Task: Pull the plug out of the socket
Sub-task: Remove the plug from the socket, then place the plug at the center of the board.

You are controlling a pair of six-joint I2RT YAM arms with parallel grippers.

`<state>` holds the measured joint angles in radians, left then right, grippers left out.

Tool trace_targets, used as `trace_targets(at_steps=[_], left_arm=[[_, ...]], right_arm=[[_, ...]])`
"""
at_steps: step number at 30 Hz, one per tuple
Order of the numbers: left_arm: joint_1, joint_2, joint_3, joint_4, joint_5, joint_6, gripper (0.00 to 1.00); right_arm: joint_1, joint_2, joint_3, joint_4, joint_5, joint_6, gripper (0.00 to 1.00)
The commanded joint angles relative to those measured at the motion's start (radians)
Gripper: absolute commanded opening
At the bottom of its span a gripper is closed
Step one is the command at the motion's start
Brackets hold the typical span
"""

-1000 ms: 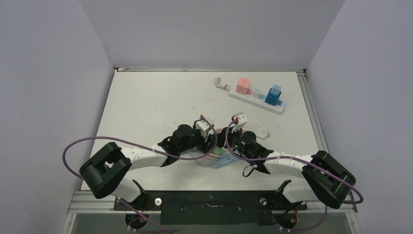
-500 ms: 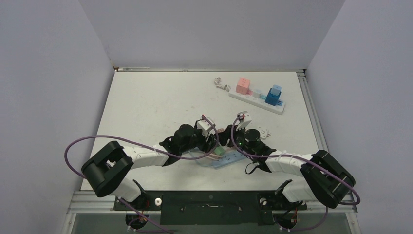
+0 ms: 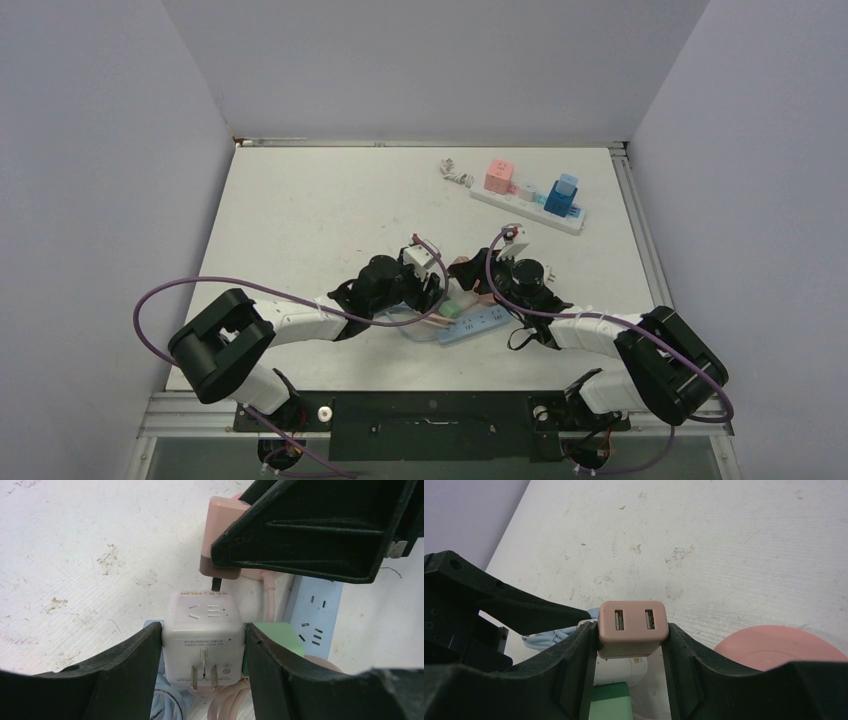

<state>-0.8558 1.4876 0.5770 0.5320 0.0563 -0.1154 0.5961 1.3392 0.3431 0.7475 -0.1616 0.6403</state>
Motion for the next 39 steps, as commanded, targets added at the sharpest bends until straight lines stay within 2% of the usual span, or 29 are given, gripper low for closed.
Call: trace_targets(at_steps=[1,5,9,14,19,23,26,29,33,39], left_arm=[[-0.011,0.008,0.001,-0.034,0.023,-0.007,0.00],[-0.009,0.000,0.001,-0.032,0.022,-0.010,0.00],[-0.007,-0.025,0.001,-0.033,-0.005,-0.018,0.00],[0.010,-0.048,0.047,-0.108,-0.049,-0.043,0.00],[0.058,-0.055,0.106,-0.203,-0.048,-0.084,0.00],[0.090,-0.043,0.162,-0.295,-0.029,-0.116,0.00],[0.111,-0.036,0.197,-0.343,-0.002,-0.144,0.00],[0.119,-0.043,0.210,-0.360,0.012,-0.167,0.00],[0.123,-0.076,0.211,-0.371,0.007,-0.182,0.00],[0.122,-0.133,0.190,-0.357,0.001,-0.200,0.00]], right_arm=[[0.001,-0.007,-0.004,0.058,-0.004,-0.001,0.05],[0.001,-0.023,-0.003,0.045,0.007,-0.018,0.05],[0.000,-0.097,0.009,-0.042,0.074,-0.065,0.05],[-0.058,-0.269,0.052,-0.303,0.210,-0.113,0.05],[-0.196,-0.399,0.111,-0.629,0.227,-0.112,0.05],[-0.327,-0.362,0.188,-0.901,0.201,-0.118,0.05],[-0.420,-0.325,0.207,-1.007,0.101,-0.133,0.05],[-0.471,-0.310,0.215,-1.050,0.042,-0.135,0.05],[-0.490,-0.281,0.221,-1.107,0.075,-0.121,0.06],[-0.510,-0.213,0.209,-1.102,0.068,-0.109,0.15]])
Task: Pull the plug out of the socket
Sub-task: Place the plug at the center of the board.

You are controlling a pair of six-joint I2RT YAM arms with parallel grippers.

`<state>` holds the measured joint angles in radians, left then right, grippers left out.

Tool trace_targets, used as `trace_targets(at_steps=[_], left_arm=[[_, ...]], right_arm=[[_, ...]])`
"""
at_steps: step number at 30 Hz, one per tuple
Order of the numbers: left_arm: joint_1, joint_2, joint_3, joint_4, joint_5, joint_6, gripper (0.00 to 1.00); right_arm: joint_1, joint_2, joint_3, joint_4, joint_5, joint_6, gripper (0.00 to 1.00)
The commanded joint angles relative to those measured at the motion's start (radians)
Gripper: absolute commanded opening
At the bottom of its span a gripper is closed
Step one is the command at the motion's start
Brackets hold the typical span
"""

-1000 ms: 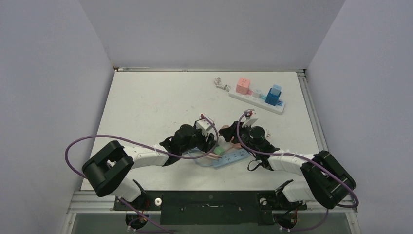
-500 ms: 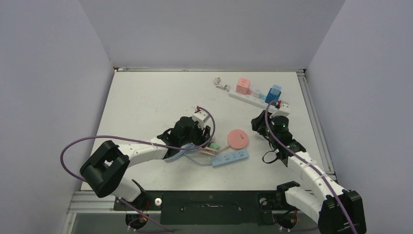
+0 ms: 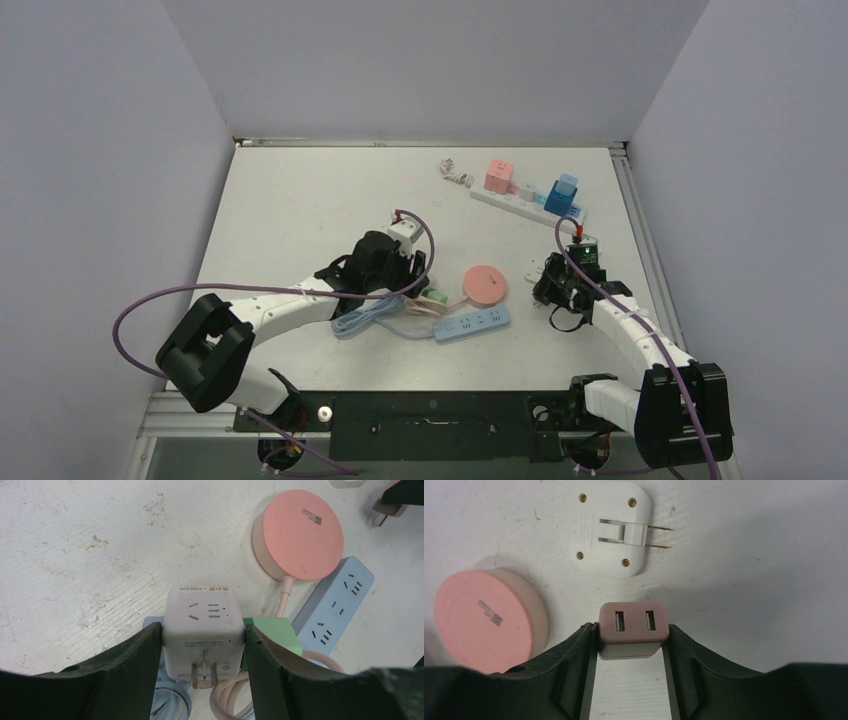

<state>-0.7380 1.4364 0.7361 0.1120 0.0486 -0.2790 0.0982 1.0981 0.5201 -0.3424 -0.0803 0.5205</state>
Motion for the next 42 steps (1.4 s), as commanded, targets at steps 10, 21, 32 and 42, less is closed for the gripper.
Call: trace_targets(at_steps=[10,21,32,42], left_arm=[[0.002,-0.204,-0.023,0.132,-0.015,-0.020,0.00],[0.009,-0.287,-0.065,0.197,-0.034,-0.008,0.00],[0.058,-0.273,-0.055,0.193,-0.023,-0.040,0.00],[0.078,-0.272,-0.067,0.225,0.000,-0.046,0.00]], right_arm=[[-0.014,0.050,0.028,0.019,0.015,0.005,0.65],[-0.010,-0.033,0.068,0.114,-0.062,-0.044,0.99],[0.264,0.041,0.155,0.411,-0.286,-0.020,0.95],[0.513,0.132,0.092,0.698,-0.214,0.111,0.92]])
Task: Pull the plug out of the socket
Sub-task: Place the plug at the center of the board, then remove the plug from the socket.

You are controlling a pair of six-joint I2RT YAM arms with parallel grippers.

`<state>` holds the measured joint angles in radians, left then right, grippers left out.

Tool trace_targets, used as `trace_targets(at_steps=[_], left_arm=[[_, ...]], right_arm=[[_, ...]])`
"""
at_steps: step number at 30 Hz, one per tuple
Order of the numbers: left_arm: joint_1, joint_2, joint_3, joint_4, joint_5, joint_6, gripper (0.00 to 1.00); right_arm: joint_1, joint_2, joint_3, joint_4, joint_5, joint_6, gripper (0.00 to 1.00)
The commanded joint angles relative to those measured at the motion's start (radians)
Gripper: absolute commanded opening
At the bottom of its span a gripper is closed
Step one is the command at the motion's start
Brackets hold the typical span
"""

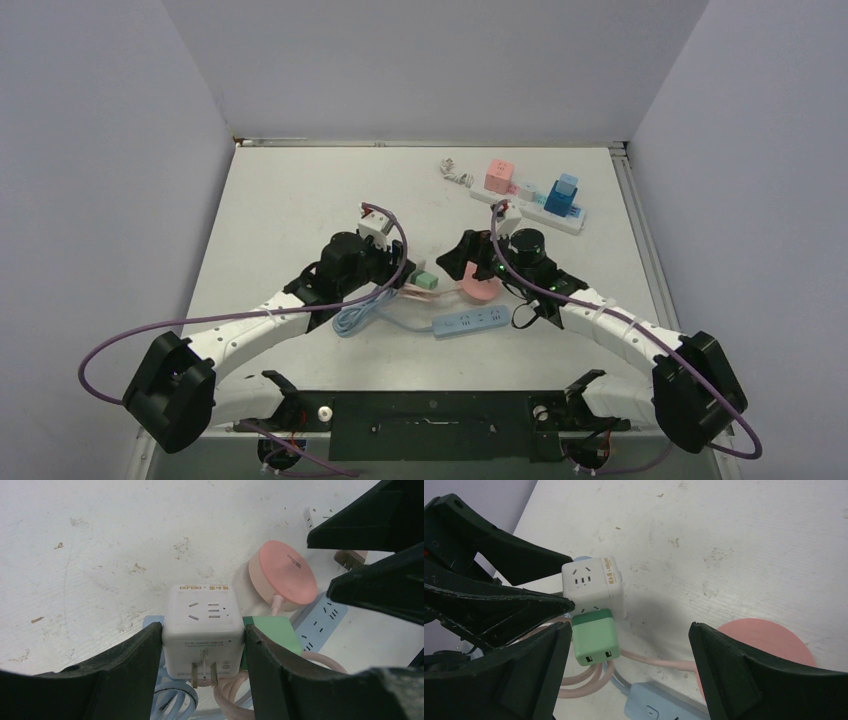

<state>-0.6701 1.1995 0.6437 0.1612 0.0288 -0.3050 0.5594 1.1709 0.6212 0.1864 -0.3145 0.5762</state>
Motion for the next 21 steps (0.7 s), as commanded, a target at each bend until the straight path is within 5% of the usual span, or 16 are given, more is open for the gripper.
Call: trace_targets(at_steps=[1,21], left_arm=[[0.011,-0.034,0.026,0.175,0.020,-0.022,0.00],[0.042,-0.043,0.029,0.169,0.022,-0.041,0.00]], right_arm=[[0.070,0.076,-0.007,0.189,0.015,0.055,0.92],[0.163,0.228,0.032,0.221,-0.051,0.000,0.83]])
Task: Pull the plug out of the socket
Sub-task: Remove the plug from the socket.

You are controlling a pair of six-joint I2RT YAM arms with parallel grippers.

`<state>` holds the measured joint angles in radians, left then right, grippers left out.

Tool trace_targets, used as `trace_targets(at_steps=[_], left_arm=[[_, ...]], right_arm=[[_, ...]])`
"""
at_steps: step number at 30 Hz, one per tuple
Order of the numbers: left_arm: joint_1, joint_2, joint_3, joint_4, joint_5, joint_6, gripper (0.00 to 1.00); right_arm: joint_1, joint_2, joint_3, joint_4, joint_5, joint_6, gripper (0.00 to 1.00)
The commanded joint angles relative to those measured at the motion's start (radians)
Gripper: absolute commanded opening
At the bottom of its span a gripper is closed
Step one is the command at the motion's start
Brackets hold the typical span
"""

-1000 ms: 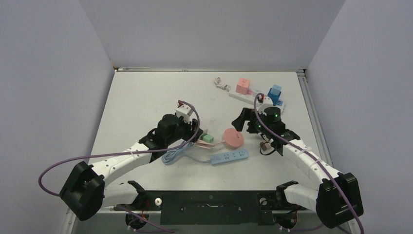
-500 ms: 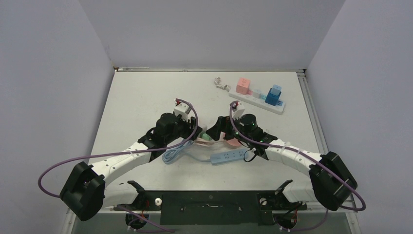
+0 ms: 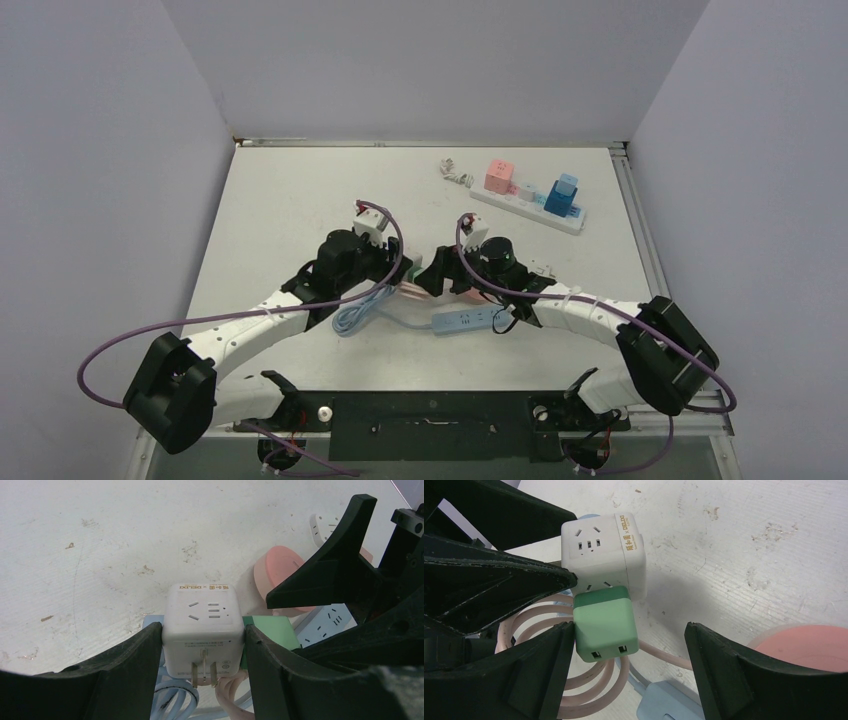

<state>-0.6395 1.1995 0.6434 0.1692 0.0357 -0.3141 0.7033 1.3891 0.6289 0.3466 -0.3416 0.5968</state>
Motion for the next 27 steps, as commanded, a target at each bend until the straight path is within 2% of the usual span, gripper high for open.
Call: trace_targets(at_steps=[1,5,13,19,27], left_arm=[[0.013,-0.042,0.030,0.163,0.017,-0.035,0.00],[0.017,-0.039,0.029,0.166,0.025,-0.041,0.00],[0.025,-0.038,0.028,0.174,0.037,-0.049,0.00],[0.035,-0.034,0.027,0.187,0.056,-0.056,0.00],[0.047,-0.035,0.027,0.205,0.093,-0.064,0.00]], right_arm=[[0.022,0.011,0.026,0.062,-0.024,-0.021,0.83],[0.026,0.022,0.032,0.067,-0.022,-0.025,0.78],[0.027,0.048,0.036,0.098,-0.028,-0.030,0.61],[0.027,0.065,0.032,0.158,-0.084,-0.089,0.51],[0.028,0.094,0.002,0.266,-0.142,-0.179,0.25]])
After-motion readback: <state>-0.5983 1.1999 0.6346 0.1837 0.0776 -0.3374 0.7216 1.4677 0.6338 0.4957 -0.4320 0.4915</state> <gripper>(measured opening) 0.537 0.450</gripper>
